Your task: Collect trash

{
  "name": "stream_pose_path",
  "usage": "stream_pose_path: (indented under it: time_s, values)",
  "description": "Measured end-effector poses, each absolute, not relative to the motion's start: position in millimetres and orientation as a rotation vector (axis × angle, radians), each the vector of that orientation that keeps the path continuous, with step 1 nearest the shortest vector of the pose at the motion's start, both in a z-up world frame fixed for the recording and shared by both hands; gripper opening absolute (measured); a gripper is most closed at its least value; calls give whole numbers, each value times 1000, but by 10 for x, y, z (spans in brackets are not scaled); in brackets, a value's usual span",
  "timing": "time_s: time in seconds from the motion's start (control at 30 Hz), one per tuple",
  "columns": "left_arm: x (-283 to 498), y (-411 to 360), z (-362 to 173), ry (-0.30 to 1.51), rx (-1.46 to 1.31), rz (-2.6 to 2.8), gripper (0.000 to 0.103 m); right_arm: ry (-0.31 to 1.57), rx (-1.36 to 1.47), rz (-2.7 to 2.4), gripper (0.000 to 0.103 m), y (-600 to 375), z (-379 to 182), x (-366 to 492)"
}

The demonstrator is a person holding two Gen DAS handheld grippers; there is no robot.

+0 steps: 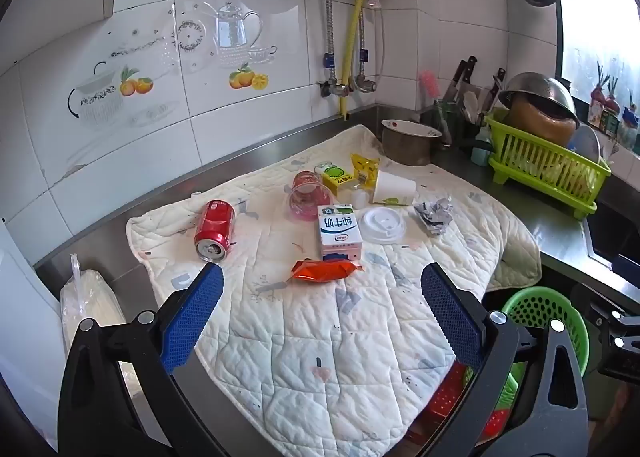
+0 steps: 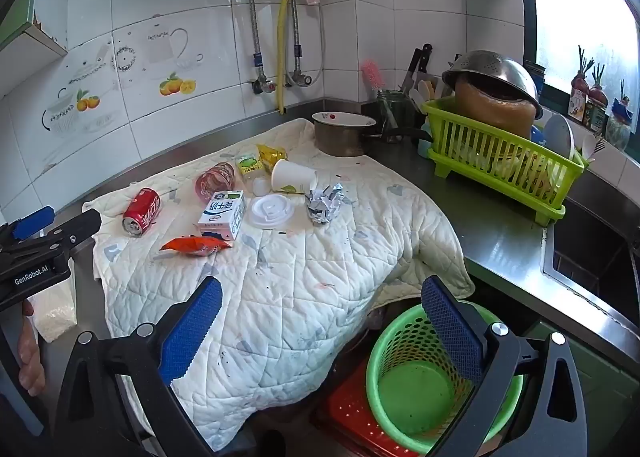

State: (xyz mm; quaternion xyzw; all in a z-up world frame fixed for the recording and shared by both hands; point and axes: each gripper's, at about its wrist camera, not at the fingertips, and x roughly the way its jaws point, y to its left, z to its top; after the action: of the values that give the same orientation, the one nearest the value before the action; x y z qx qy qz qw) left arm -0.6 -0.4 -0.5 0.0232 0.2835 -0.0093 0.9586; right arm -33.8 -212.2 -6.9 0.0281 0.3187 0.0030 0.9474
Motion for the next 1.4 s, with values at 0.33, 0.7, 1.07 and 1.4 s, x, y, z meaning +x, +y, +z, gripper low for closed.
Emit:
stream_pose_path:
  time_s: [0.33,0.7,1.07,1.4]
  values:
    - [5,-34,-45,580,49,-16,98,650,58,4,97,-2179,-104,-316]
    - [19,-34,-19,579,49,-28,98,648,63,-4,97,-2188,-78,-342]
    - [17,-43,-1,575,48,-29,98,648,65,-7,97,-2184,-53,-340]
    - [18,-36,2,575,46,-30,98,650,64,-5,97,-2182,-55,-332]
